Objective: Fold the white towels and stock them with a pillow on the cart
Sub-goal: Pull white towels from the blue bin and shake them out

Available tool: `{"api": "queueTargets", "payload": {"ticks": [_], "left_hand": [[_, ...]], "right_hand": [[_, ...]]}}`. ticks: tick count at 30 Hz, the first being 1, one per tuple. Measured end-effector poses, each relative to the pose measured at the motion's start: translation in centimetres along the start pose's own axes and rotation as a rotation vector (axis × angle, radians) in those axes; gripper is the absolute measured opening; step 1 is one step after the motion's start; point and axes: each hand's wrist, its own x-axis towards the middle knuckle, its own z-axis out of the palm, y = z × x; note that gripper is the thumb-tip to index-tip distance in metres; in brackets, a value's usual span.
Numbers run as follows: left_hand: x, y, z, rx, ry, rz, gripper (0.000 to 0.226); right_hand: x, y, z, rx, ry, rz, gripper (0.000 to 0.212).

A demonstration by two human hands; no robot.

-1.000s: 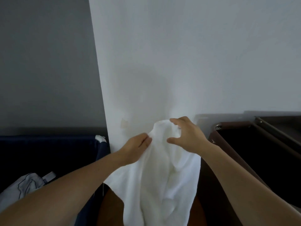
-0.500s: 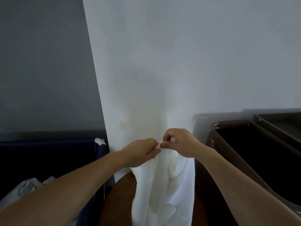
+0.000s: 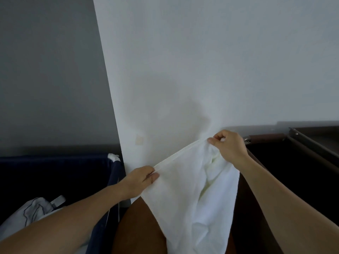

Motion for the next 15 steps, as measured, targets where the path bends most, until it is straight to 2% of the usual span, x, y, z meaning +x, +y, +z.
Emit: {"api": "queueTargets", "payload": {"ticks": [2, 6, 8, 10, 13, 15], "left_hand": [[0.5, 1.3, -0.7, 0.023, 0.01, 0.02, 0.042], [1.9, 5.5, -2.1, 0.118, -0.053, 0.123, 0.04], [2.6, 7.2, -2.7, 0.171, -0.125, 0.177, 0.038], [3.0, 8.0, -3.2, 0.277, -0.21, 0.219, 0.04], [2.8, 8.0, -3.4, 0.379, -0.278, 0.22, 0.044], [2.3, 7.6, -3.4, 0.328, -0.252, 0.225, 0.032]], "right_hand": [[-0.4, -0.2, 0.8, -0.094, -0.094, -0.043, 0.018], [-2.9, -1.7, 3.8, -0.098, -0.398, -0.231, 0.072], [-3.9, -2.5, 5.3, -0.097, -0.506, -0.327, 0.079], [-4.4, -3.0, 6.0, -0.068, -0.57, -0.322, 0.069], [-4.4, -3.1, 5.8, -0.09, -0.578, -0.261, 0.036], [-4.3, -2.6, 5.5, -0.145, -0.528, -0.22, 0.025]]}}
